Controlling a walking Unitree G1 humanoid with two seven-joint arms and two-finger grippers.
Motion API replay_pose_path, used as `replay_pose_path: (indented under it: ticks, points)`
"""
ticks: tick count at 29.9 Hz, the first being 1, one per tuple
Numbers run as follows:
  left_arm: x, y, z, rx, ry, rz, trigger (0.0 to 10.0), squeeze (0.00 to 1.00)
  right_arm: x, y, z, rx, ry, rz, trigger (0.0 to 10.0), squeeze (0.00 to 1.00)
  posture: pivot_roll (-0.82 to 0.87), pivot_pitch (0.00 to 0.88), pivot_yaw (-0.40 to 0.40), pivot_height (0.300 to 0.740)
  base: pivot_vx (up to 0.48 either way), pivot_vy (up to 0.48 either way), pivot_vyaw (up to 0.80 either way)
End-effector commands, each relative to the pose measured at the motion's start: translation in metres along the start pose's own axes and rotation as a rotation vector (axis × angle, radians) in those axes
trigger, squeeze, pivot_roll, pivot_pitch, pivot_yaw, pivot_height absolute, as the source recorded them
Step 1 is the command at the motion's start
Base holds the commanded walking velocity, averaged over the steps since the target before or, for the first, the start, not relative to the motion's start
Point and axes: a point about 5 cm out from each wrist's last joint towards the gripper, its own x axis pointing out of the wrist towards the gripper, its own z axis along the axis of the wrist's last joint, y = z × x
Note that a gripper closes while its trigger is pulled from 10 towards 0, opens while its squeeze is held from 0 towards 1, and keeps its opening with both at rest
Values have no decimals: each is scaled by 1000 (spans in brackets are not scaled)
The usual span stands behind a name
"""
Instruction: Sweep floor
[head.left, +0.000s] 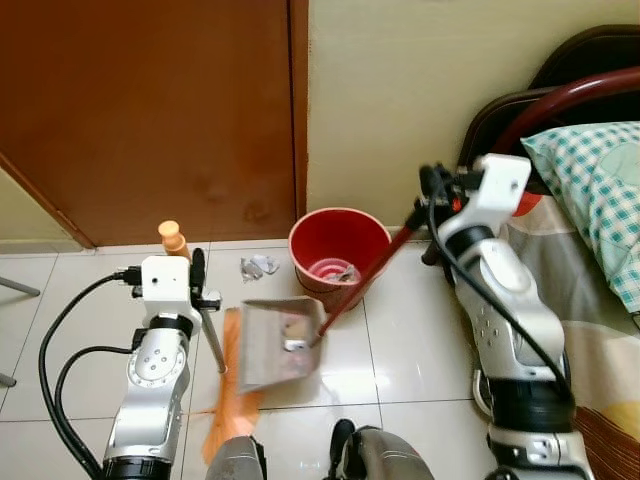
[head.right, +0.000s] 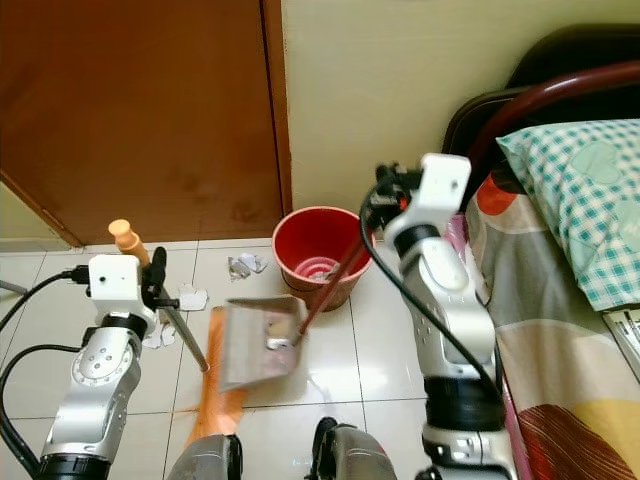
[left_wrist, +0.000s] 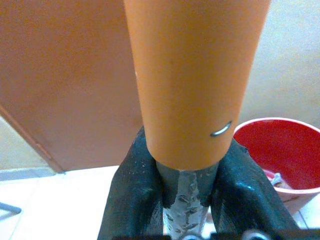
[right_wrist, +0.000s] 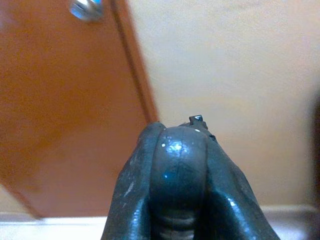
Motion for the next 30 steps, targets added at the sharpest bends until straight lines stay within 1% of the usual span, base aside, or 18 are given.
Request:
replay_pose_path:
  ticks: [1,2,6,7,8,9,11,13,14,16,17,19,21,22,25,28,29,30]
  points:
    - [-5,7,-18,32,93,31,10000,0,1,11,20,19,-78,64,10000,0,-27,130,-34,740,0,0,0]
    - [-5,7,-19,31,91,31,10000,0,4,15,28,20,-92,83,10000,0,-28,129,-36,740,0,0,0]
    - [-3,5,-20,26,92,38,10000,0,10,19,49,27,-140,114,10000,0,-30,126,-38,740,0,0,0]
    - [-3,4,-20,24,92,38,10000,0,13,20,57,25,-169,123,10000,0,-31,126,-39,740,0,0,0]
    - [-2,4,-20,21,91,36,10000,0,17,21,72,22,-215,137,10000,0,-31,126,-39,740,0,0,0]
    - [-2,4,-20,21,91,36,10000,0,17,21,72,22,-215,137,10000,0,-31,126,-39,740,0,0,0]
    - [-1,3,-20,19,90,33,10000,0,19,22,87,3,-268,157,10000,0,-35,123,-37,740,0,0,0]
    - [-1,2,-20,18,90,29,10000,0,22,23,103,-41,-328,173,10000,0,-35,123,-37,740,0,0,0]
    - [0,2,-20,17,90,25,10000,0,24,23,116,-86,-375,179,10000,0,-36,121,-35,740,0,0,0]
    - [0,2,-20,17,90,24,10000,0,24,22,121,-104,-391,181,10000,0,-36,121,-35,740,0,0,0]
    - [0,1,-20,17,90,23,10000,0,25,21,128,-130,-416,177,10000,0,-36,121,-35,740,0,0,0]
    - [0,1,-20,16,90,20,10000,0,27,18,141,-224,-471,167,10000,0,-36,121,-35,740,0,0,0]
    - [0,0,-20,16,90,18,10000,0,26,17,148,-306,-506,161,10000,0,-35,123,-36,740,0,0,0]
    - [0,0,-20,16,90,18,10000,0,26,17,148,-306,-506,161,10000,0,-35,123,-36,740,0,0,0]
    - [0,0,-20,16,91,16,10000,0,26,19,153,-406,-537,166,10000,0,-35,124,-36,740,0,0,0]
    - [0,-1,-20,16,91,12,10000,0,25,23,150,-506,-550,173,10000,0,-34,126,-36,740,0,0,0]
    - [0,-1,-20,16,91,12,10000,0,25,23,150,-506,-550,173,10000,0,-34,126,-36,740,0,0,0]
    - [0,-1,-20,15,91,10,10000,0,25,24,148,-552,-552,177,10000,0,-34,131,-35,740,0,0,0]
